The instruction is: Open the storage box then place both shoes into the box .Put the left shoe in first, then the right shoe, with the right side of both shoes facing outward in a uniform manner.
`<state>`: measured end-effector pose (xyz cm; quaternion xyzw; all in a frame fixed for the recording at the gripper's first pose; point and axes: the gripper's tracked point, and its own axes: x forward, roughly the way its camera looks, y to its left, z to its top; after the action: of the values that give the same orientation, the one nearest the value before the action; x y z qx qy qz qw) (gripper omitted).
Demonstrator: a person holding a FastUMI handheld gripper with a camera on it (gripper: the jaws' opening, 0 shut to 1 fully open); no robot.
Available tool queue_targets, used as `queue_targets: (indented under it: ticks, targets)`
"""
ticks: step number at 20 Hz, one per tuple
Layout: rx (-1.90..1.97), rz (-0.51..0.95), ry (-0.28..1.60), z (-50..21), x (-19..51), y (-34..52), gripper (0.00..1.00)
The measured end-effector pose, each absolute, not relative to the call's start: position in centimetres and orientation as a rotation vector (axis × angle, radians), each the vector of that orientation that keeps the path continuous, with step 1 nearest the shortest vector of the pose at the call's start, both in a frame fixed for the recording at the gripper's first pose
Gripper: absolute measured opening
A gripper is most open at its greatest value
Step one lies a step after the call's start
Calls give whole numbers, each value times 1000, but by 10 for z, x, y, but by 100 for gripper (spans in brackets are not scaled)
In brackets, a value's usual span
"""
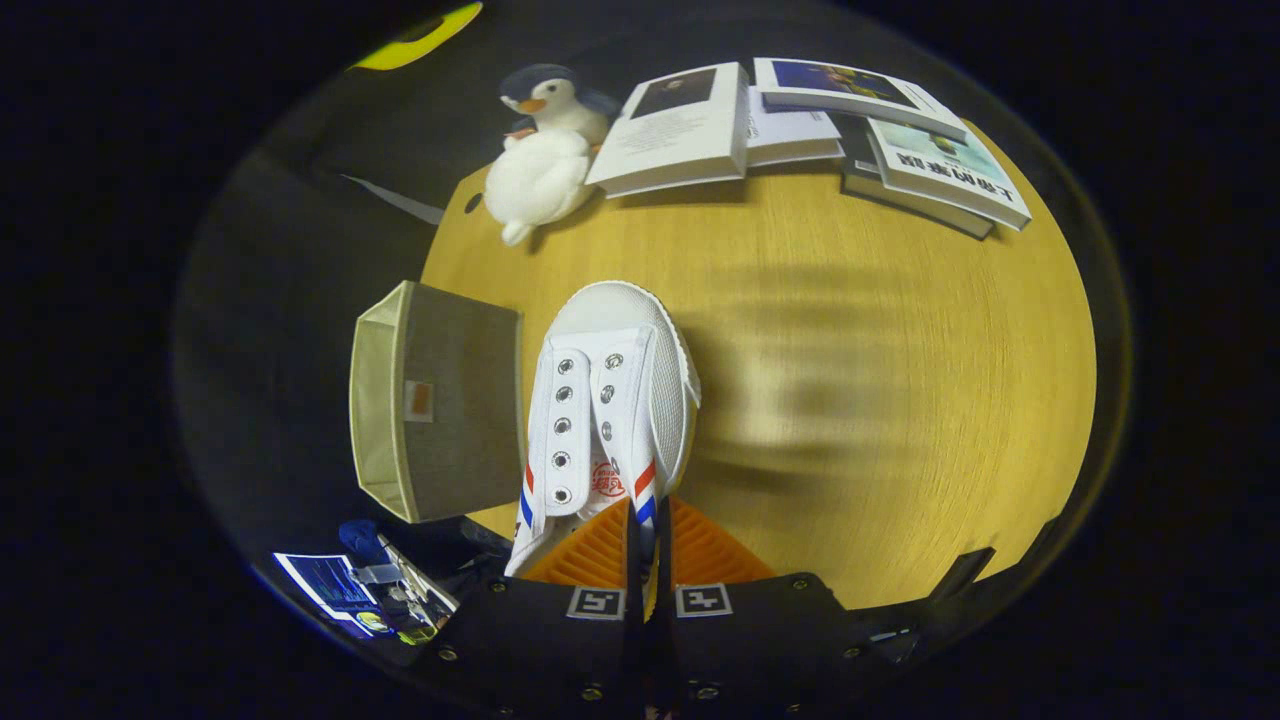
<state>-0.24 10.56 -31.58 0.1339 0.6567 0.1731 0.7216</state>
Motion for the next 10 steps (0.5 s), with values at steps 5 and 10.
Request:
queue_targets:
  ticks: [5, 10]
  targets:
    - [262, 527, 1369, -251, 8, 176, 4]
    - [262, 687, 1338, -214, 14, 263, 4]
